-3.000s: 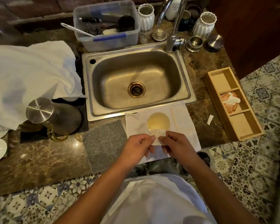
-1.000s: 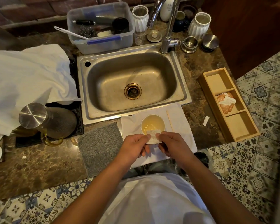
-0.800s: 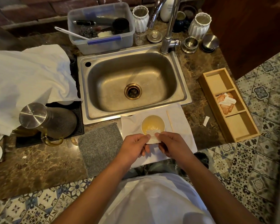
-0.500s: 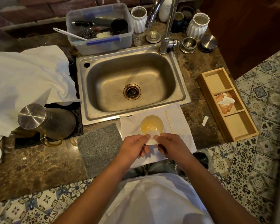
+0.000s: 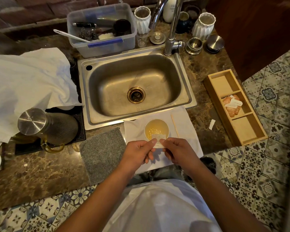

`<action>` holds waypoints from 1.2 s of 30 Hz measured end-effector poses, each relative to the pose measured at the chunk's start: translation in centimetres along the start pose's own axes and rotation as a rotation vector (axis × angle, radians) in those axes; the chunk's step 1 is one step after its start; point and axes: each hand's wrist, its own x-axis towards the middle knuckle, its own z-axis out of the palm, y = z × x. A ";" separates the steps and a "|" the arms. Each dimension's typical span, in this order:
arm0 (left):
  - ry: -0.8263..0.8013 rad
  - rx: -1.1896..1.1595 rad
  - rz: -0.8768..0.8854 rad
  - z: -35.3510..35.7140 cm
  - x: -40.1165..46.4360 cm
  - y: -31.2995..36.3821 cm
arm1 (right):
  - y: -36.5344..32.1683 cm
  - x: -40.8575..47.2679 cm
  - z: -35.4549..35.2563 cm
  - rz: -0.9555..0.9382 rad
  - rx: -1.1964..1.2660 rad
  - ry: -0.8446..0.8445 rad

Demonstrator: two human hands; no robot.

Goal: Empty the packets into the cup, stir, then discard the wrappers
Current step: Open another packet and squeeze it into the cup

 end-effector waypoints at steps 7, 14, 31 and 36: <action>0.028 -0.036 -0.019 0.0 0.0 0.1 | -0.2 0.0 -0.2 0.075 0.144 -0.033; 0.039 -0.050 -0.017 0.0 0.1 0.0 | -0.4 -0.1 -0.2 0.072 0.173 -0.080; 0.042 -0.076 -0.016 0.0 0.0 -0.2 | -0.1 -0.1 -0.1 0.093 0.169 -0.111; -0.005 -0.052 -0.032 0.0 0.1 -0.3 | -0.2 -0.2 -0.4 0.082 0.203 -0.157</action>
